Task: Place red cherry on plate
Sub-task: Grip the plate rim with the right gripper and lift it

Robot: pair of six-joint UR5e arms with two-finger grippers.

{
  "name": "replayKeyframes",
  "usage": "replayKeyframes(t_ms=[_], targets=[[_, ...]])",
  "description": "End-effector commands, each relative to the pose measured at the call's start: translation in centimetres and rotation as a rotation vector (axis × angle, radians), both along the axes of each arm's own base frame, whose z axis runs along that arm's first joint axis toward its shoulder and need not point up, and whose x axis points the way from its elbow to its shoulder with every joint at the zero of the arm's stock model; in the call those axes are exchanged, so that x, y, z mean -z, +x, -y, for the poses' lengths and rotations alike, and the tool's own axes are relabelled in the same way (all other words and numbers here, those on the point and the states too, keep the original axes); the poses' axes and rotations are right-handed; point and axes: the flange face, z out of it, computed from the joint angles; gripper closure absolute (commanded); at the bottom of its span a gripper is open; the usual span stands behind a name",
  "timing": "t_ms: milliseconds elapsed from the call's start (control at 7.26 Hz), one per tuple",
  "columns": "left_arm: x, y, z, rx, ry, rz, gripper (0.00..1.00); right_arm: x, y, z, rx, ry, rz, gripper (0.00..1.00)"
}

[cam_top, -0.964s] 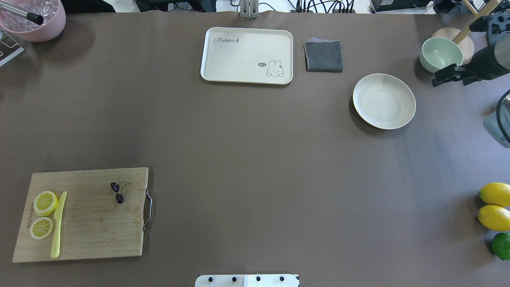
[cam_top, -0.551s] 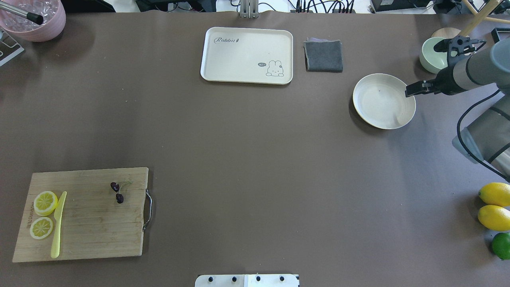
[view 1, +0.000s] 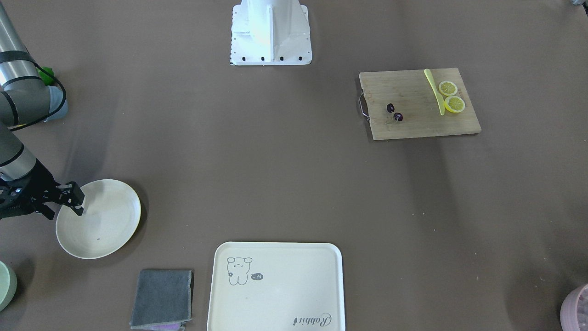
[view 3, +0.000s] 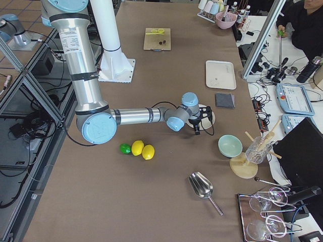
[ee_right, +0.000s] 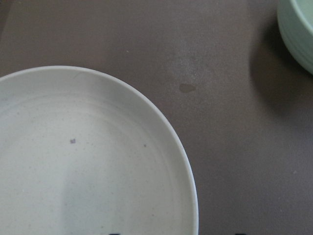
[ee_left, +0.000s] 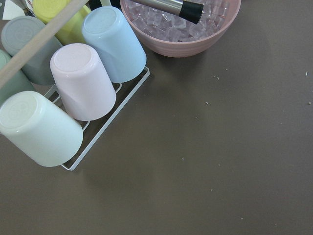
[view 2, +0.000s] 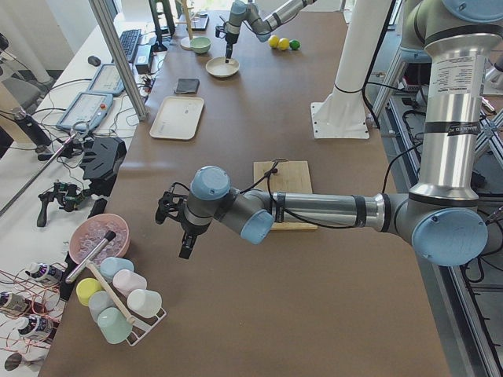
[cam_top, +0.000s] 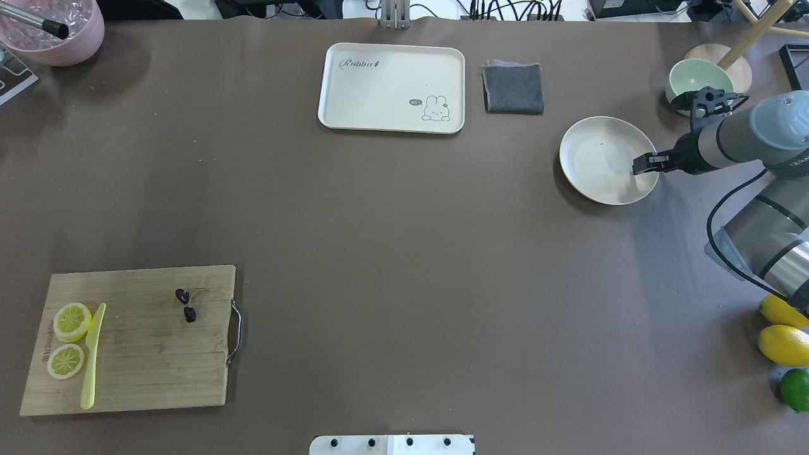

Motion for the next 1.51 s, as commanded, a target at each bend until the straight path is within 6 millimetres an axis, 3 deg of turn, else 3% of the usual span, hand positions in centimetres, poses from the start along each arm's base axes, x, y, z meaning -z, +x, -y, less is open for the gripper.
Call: replayKeyframes(t_ms=[0,551,964,1101,1377], targets=[[0.3,0.0,0.1,0.001,0.006,-0.002,0.02,1.4,-0.9,0.3,-0.004,-0.004,0.025,1.00],[0.3,0.0,0.1,0.000,0.008,-0.001,0.02,7.9,-2.5,2.0,-0.087,-0.093,0.175,1.00],[0.4,0.0,0.1,0.001,0.009,-0.002,0.03,14.7,-3.4,2.2,-0.107,-0.120,0.301,1.00],[0.3,0.0,0.0,0.001,0.007,-0.002,0.03,17.4,-5.6,2.0,-0.075,-0.131,0.342,1.00],[0.4,0.1,-0.3,-0.019,0.003,-0.037,0.03,23.9,-14.9,-2.2,0.011,-0.107,0.394,1.00]])
